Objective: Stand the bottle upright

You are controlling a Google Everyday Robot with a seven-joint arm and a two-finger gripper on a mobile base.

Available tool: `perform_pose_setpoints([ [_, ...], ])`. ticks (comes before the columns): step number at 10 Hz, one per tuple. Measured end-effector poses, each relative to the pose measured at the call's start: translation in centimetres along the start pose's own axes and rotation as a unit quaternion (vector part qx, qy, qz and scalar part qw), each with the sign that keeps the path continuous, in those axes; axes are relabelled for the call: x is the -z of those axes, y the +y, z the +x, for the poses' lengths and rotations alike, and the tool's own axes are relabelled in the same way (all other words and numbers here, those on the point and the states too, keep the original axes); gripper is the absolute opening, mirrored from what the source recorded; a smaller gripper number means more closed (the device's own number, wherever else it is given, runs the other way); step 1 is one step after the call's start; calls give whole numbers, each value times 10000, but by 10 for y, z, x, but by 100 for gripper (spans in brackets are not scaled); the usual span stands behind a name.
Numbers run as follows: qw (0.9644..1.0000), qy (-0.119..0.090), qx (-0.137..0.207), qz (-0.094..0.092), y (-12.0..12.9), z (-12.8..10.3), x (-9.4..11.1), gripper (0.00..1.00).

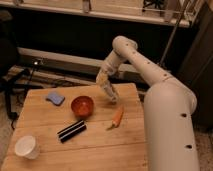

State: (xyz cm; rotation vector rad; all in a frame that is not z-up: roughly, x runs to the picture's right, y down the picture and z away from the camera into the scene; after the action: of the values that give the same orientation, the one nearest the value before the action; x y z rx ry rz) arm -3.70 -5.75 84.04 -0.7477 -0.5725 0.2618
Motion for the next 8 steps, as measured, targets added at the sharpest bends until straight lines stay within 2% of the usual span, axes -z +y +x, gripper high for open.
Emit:
perform_pose_setpoints([
  [1,9996,-252,65,-80,1,1,5,0],
  [2,9990,-415,109,-124,2,2,8,0],
  [4,9961,-832,244,-172,1,2,17,0],
  [8,9911,-1262,277,-307,-2,10,21,0],
])
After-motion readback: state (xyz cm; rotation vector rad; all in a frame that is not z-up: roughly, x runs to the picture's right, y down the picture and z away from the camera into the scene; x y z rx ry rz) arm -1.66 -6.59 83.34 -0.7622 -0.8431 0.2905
